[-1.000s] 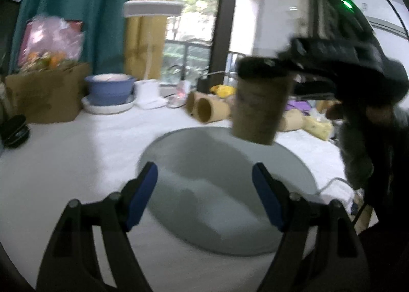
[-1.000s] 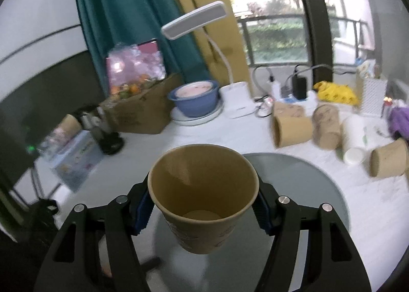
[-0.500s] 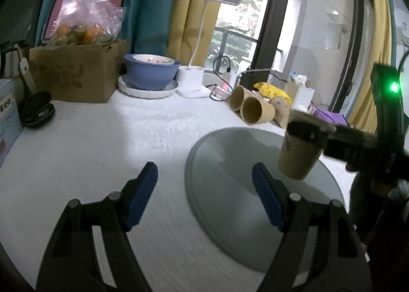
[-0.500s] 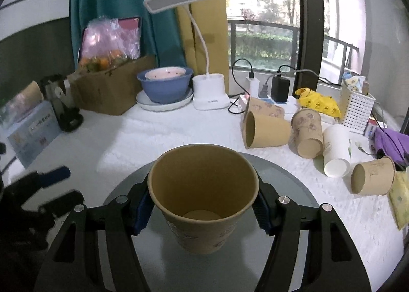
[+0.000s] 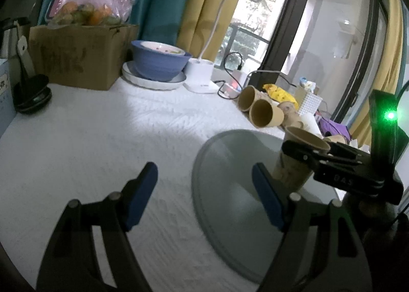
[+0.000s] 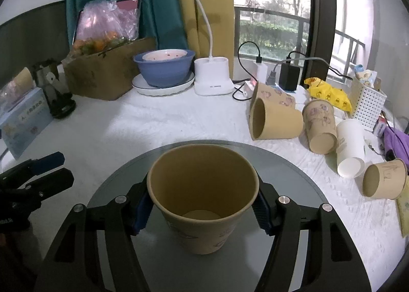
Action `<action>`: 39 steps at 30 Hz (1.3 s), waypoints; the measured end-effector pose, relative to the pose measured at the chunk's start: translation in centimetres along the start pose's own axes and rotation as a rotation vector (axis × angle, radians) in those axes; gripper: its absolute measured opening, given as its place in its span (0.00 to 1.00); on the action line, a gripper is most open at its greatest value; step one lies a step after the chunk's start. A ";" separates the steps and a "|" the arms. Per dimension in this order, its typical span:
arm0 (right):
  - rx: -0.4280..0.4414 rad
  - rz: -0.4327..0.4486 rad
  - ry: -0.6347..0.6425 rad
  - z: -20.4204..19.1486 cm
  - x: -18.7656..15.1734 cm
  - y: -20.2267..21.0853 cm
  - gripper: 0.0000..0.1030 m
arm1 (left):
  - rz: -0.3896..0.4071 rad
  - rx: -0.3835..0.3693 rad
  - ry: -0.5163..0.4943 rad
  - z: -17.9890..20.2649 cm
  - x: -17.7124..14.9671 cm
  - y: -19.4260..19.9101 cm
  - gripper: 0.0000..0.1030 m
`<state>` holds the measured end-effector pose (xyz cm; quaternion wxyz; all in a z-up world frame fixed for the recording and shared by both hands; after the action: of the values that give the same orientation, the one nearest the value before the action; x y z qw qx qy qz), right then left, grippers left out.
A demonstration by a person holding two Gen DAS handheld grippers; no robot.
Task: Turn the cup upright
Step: 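Lower the cup upright onto the grey mat and open the right tool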
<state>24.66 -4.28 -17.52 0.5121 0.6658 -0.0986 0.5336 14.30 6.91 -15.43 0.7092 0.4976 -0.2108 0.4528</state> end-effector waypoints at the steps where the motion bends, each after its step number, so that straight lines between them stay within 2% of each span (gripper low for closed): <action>1: -0.002 0.000 0.001 0.0 0.0 0.0 0.67 | -0.003 0.000 0.000 0.0 0.0 -0.1 0.75; 5: -0.006 0.001 -0.002 -0.1 -0.2 0.2 0.67 | -0.020 -0.007 -0.010 0.2 -0.3 -0.3 0.75; 26: -0.008 0.001 -0.022 -0.2 -1.7 1.5 0.67 | -0.007 0.006 -0.041 0.5 -0.4 -0.1 0.75; 29: -0.004 0.001 -0.023 -0.3 -1.7 1.6 0.69 | -0.003 0.013 -0.049 0.5 -0.3 -0.1 0.75; 34: 0.000 0.002 -0.039 -0.1 -1.8 2.1 0.79 | -0.005 0.026 -0.067 0.8 -0.5 0.1 0.75; 36: 0.001 -0.003 -0.044 -0.2 -2.0 2.5 0.79 | -0.006 0.031 -0.075 1.1 -0.6 0.3 0.79; 38: -0.002 -0.006 -0.048 -0.2 -2.1 2.9 0.79 | -0.003 0.024 -0.079 1.5 -0.6 0.7 0.88; 39: -0.002 -0.008 -0.049 -0.3 -2.2 3.1 0.79 | 0.000 0.019 -0.083 1.8 -0.7 1.0 0.88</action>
<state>21.46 -6.44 -17.56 0.5123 0.6787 -0.1090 0.5148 13.37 5.13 -14.65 0.6951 0.5226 -0.2359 0.4337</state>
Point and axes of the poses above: each gripper's, at about its wrist camera, not at the fingertips, and y roughly against the way its jaws point, z to its right, x to its top, the point moved 9 cm from there along -y, roughly the way its jaws point, and after that the axes turned 7 degrees about y, right-handed, at the moved point
